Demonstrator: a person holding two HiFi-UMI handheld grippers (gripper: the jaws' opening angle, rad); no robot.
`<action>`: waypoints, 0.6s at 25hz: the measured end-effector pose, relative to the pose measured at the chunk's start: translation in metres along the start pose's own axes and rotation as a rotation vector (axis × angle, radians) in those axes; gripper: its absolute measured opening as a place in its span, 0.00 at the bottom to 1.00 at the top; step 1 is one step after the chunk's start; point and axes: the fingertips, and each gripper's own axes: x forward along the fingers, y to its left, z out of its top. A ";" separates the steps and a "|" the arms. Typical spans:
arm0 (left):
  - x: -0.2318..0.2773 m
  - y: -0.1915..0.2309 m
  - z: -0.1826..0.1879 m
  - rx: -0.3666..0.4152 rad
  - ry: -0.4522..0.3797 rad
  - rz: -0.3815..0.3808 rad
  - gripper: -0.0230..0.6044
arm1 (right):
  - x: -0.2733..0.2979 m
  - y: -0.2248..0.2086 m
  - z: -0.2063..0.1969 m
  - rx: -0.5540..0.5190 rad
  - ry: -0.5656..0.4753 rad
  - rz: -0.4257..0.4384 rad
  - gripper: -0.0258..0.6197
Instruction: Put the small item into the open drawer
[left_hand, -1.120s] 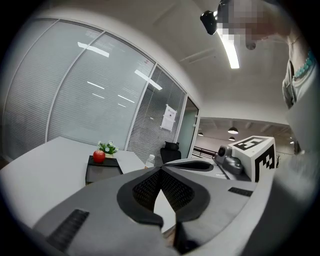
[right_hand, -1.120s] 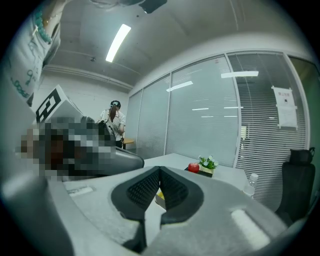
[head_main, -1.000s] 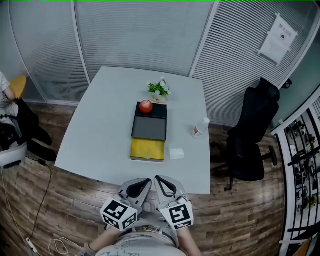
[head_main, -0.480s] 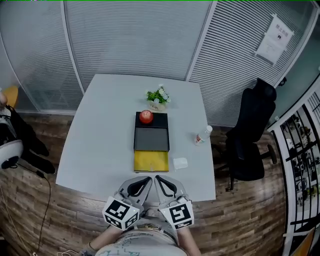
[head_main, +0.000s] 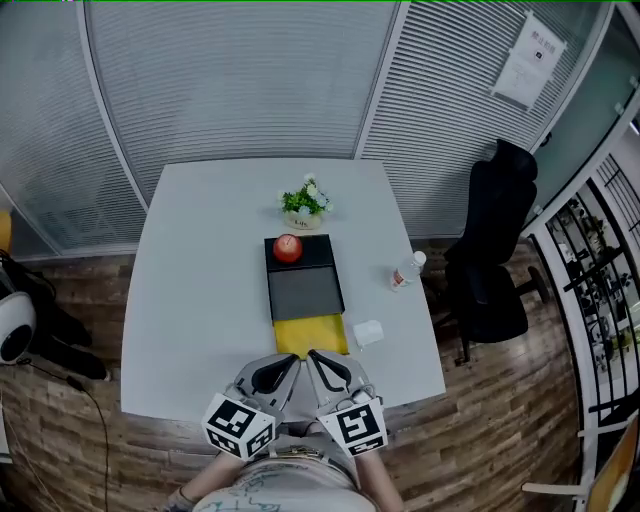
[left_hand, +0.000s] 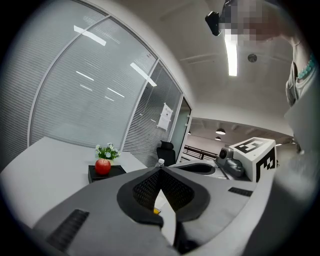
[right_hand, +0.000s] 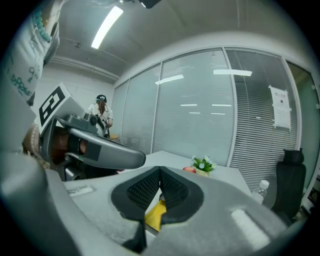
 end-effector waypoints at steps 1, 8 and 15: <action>0.000 0.004 0.000 0.002 0.004 -0.013 0.03 | 0.004 0.000 -0.001 0.002 0.005 -0.010 0.04; -0.003 0.027 -0.004 0.007 0.035 -0.071 0.03 | 0.026 0.003 -0.007 0.026 0.031 -0.073 0.04; 0.003 0.030 -0.003 0.013 0.060 -0.072 0.03 | 0.033 -0.003 -0.007 0.024 0.044 -0.059 0.04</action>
